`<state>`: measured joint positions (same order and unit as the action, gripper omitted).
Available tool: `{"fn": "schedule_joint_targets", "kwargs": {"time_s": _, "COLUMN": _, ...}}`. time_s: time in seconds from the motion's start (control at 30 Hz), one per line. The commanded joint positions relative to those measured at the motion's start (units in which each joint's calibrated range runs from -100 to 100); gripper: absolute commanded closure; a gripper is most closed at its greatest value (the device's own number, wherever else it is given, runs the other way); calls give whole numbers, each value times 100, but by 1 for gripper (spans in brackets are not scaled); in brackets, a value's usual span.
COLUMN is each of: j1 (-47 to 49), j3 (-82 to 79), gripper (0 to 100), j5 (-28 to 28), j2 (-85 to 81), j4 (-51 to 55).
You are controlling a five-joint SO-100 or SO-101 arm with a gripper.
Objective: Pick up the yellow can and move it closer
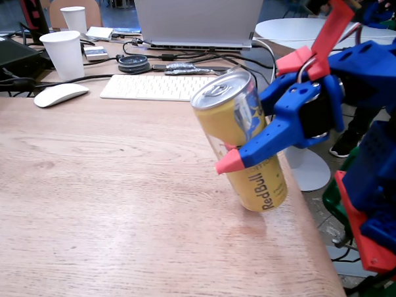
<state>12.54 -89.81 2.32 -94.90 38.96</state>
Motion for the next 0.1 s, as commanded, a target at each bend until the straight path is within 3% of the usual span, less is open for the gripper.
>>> {"fn": "schedule_joint_targets", "kwargs": {"time_s": 0.0, "j1": 49, "j3": 369, "gripper": 78, "j5": -20, "j2": -219, "j4": -21}}
{"fn": "schedule_joint_targets", "kwargs": {"time_s": 0.07, "j1": 49, "j3": 369, "gripper": 78, "j5": -20, "j2": -219, "j4": -21}}
